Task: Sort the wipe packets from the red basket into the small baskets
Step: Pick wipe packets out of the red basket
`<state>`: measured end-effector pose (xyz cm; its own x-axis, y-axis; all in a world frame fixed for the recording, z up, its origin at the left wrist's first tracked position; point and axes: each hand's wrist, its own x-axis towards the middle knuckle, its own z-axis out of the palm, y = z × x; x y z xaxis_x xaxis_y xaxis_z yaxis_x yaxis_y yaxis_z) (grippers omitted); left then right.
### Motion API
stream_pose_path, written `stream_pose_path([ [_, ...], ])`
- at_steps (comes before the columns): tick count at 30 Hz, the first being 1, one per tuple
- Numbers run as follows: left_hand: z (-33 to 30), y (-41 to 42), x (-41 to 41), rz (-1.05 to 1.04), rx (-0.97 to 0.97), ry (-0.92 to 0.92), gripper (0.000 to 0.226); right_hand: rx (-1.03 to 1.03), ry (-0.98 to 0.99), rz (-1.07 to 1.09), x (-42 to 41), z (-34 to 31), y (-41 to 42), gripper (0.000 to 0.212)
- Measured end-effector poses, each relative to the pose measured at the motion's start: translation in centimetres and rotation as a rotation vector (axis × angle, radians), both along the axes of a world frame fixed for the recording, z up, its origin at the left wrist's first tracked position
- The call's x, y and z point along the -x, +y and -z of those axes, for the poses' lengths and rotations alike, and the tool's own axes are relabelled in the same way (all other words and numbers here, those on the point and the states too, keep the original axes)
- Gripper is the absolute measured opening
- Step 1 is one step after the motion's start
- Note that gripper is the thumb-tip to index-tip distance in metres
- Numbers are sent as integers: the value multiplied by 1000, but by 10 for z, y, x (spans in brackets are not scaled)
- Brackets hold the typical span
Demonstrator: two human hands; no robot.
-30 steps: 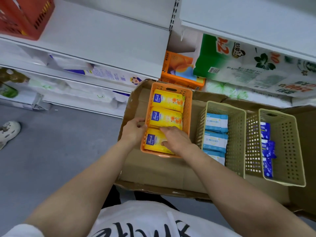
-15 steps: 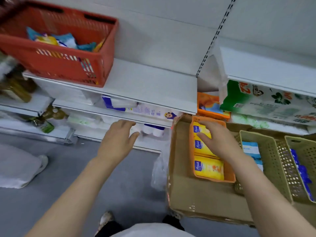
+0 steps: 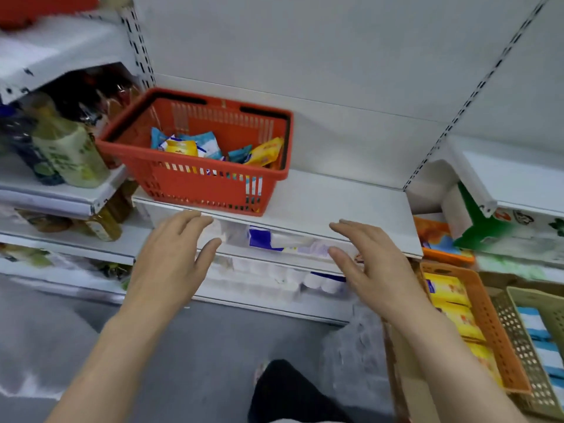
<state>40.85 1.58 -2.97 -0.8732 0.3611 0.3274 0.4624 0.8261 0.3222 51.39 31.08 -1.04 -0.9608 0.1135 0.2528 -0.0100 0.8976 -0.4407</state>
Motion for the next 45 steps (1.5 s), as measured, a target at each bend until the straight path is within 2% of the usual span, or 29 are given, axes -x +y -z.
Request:
stream_pose_path([
  [4,7,-10,65,-16,-15,4,41,-25,-21,-29,78,8,-23,45],
  [10,-2,-18,196,-21,6,-11,53,4,38,-99,221,2,-41,47],
  [15,-2,-27,284,-22,-27,-35,42,-26,4,-162,321,-15,-53,52],
  [20,14,-37,346,-16,-20,-234,50,-63,-178,-148,392,5,-69,53],
  [24,17,-39,401,47,12,-415,59,-184,-463,-72,449,43,-76,57],
  [27,17,-38,432,129,80,-508,63,-324,-634,-100,476,68,-84,61],
  [29,20,-35,450,163,119,-563,67,-414,-687,-115,485,81,-86,55],
  [31,25,-33,461,207,131,-606,68,-440,-697,-82,488,87,-84,39],
  [35,37,-32,466,273,112,-716,67,-302,-624,0,485,85,-73,18],
  [37,40,-31,465,272,114,-777,68,-184,-710,-43,483,78,-71,9],
  [39,40,-30,464,265,164,-778,65,-44,-809,-39,486,72,-78,17],
  [43,39,-31,465,204,196,-775,57,207,-650,97,512,74,-104,45],
  [45,39,-33,466,166,166,-764,56,327,-696,93,526,75,-120,53],
])
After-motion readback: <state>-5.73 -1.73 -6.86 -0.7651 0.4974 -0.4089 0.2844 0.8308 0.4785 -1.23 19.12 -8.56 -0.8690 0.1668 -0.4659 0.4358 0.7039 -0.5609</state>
